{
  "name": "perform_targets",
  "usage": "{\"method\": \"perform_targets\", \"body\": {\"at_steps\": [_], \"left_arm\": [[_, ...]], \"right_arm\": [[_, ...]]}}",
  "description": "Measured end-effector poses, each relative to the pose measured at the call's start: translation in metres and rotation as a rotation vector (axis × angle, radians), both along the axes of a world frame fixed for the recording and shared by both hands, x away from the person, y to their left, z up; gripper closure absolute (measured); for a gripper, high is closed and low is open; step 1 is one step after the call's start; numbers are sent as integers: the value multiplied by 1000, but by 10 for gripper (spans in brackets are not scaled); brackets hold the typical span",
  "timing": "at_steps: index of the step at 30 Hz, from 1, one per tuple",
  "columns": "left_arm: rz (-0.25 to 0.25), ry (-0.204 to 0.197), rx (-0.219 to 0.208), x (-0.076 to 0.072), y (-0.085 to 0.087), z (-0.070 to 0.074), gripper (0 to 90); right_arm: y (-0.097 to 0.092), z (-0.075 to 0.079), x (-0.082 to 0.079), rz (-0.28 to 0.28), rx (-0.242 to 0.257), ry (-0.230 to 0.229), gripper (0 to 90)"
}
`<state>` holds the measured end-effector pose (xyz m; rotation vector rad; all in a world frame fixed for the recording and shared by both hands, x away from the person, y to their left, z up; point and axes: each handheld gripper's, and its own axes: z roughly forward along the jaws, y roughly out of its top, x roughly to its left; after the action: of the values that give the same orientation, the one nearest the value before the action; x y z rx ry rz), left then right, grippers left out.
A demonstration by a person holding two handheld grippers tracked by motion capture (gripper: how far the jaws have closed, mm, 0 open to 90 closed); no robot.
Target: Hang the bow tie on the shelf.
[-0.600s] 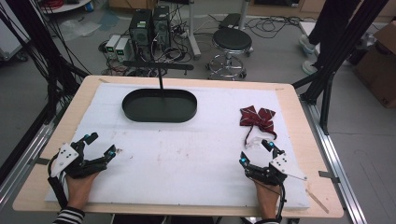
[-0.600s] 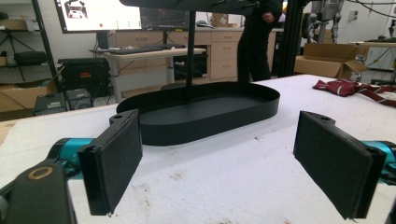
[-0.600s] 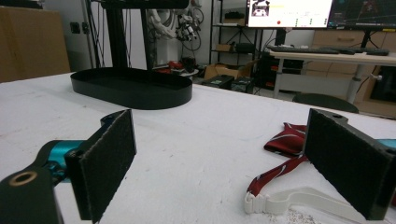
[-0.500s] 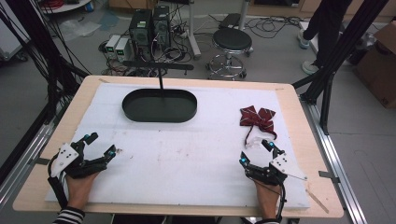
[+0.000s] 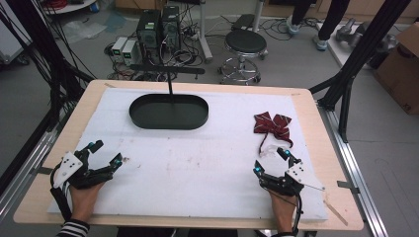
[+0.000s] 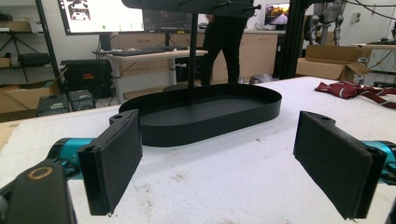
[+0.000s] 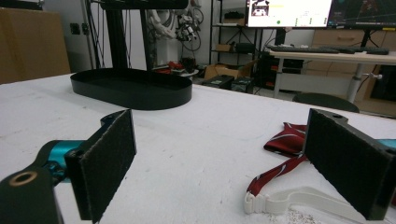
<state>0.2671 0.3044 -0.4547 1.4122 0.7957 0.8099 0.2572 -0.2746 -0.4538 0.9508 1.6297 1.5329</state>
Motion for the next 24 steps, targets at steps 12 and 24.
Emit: {"method": "perform_targets", "body": {"at_steps": [12, 24], "left_arm": [[-3, 3, -5, 0, 0, 0, 158], [-5, 5, 0, 1, 0, 0, 158]], "right_arm": [[-2, 2, 1, 11, -40, 26, 87], [-18, 34, 5, 60, -83, 51, 87]]}}
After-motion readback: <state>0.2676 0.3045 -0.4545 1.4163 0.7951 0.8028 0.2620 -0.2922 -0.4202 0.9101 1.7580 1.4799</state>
